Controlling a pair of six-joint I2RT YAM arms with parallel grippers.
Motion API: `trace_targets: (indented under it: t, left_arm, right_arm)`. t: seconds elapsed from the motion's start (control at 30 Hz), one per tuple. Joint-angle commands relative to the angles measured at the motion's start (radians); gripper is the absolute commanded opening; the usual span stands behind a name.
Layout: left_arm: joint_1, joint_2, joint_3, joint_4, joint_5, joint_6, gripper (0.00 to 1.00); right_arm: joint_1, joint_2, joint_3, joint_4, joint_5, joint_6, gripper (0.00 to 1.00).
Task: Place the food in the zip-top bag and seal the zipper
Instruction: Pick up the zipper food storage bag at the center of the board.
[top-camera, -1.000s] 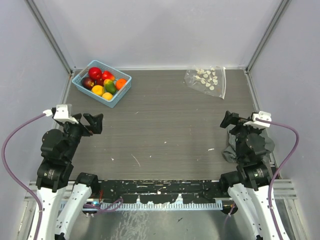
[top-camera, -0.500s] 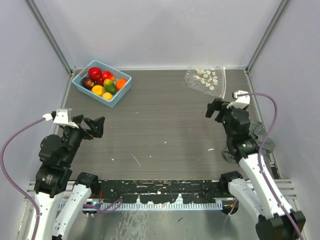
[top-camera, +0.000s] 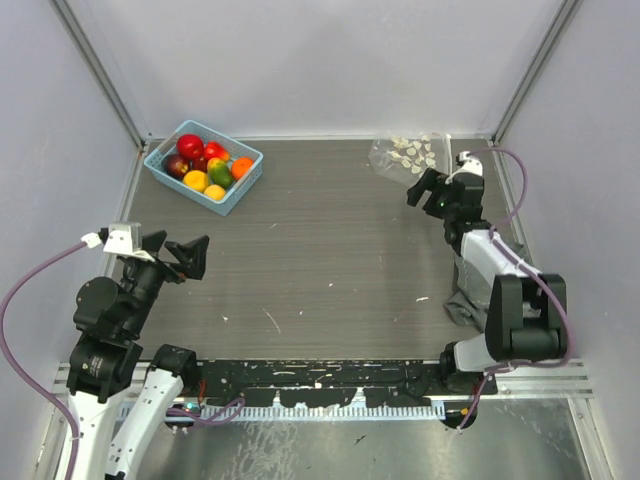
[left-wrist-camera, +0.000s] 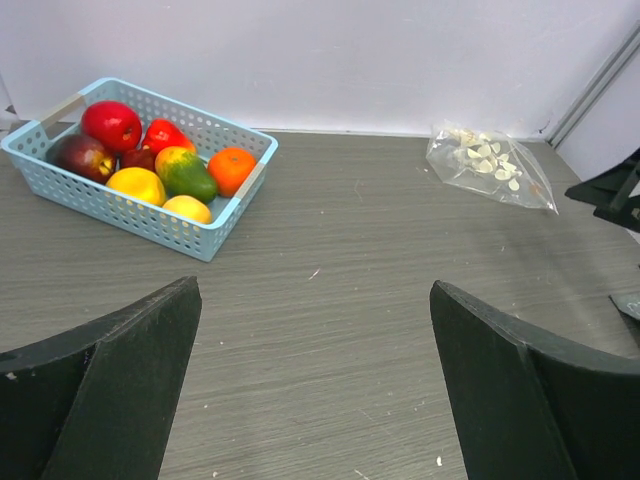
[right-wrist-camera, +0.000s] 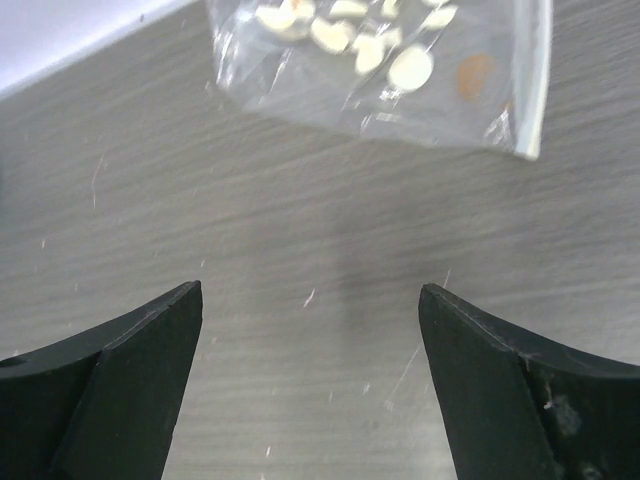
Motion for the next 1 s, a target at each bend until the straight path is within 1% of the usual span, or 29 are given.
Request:
trace_targets:
  t: [0.0, 0.17, 0.3, 0.43, 0.47, 0.7, 0.9, 0.97]
  left_arm:
    - [-0.002, 0.015, 0.0, 0.071, 0.02, 0.02, 0.98]
    - [-0.003, 0.037, -0.001, 0.077, 0.057, 0.029, 0.98]
    - [-0.003, 0.067, 0.002, 0.075, 0.071, 0.033, 0.98]
    - [-0.002, 0.087, 0.004, 0.07, 0.097, 0.046, 0.98]
    - [-0.001, 0.089, 0.005, 0.072, 0.108, 0.048, 0.98]
    - [0.006, 0.116, 0.006, 0.075, 0.144, 0.054, 0.98]
    - [0.007, 0.13, 0.006, 0.08, 0.175, 0.057, 0.98]
    - [0.007, 0.133, 0.007, 0.08, 0.177, 0.058, 0.98]
  right_arm:
    - [-0.117, 0.13, 0.128, 0.198, -0.133, 0.071, 0.91]
    - [-0.228, 0.302, 0.201, 0.309, -0.215, 0.147, 0.87]
    - [-0.278, 0.449, 0.3, 0.334, -0.268, 0.19, 0.84]
    - [-0.31, 0.565, 0.389, 0.358, -0.299, 0.224, 0.83]
    - [-0.317, 0.596, 0.412, 0.366, -0.334, 0.235, 0.83]
    - [-0.333, 0.746, 0.526, 0.373, -0.458, 0.278, 0.81]
    - [-0.335, 0.827, 0.543, 0.421, -0.493, 0.344, 0.79]
    - [-0.334, 0.846, 0.557, 0.429, -0.506, 0.352, 0.76]
